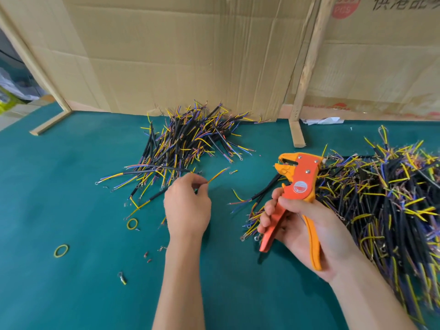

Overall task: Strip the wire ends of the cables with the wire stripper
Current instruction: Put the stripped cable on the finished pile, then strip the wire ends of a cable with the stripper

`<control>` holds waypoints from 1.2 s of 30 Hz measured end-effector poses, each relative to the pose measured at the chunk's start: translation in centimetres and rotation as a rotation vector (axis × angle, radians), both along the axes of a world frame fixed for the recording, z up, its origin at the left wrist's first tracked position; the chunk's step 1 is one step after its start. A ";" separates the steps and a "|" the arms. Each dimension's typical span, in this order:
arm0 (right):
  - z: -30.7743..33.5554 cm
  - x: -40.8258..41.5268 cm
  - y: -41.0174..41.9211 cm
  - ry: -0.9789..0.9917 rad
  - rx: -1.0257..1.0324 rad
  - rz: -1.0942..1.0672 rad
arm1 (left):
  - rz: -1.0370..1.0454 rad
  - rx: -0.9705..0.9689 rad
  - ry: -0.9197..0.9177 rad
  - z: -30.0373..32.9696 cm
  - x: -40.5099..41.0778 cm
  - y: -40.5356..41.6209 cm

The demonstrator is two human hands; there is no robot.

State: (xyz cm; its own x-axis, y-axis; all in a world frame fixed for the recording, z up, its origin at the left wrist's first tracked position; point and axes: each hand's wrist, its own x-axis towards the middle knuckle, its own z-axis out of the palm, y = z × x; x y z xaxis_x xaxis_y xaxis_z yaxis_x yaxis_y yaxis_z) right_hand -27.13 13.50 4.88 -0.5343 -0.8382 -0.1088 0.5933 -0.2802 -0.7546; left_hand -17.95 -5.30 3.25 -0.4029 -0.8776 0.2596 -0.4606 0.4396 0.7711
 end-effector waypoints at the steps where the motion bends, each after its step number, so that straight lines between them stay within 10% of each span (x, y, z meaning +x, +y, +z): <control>1: 0.1 0.0 0.0 -0.003 0.000 0.002 | -0.047 0.011 0.082 0.3 -0.3 0.4; 13: 0.5 -0.2 0.2 0.018 0.009 0.035 | -0.380 0.443 0.528 1.5 -2.2 3.0; 36: 0.6 -0.3 0.4 0.046 0.047 0.085 | -0.471 0.540 0.527 1.8 -2.6 3.7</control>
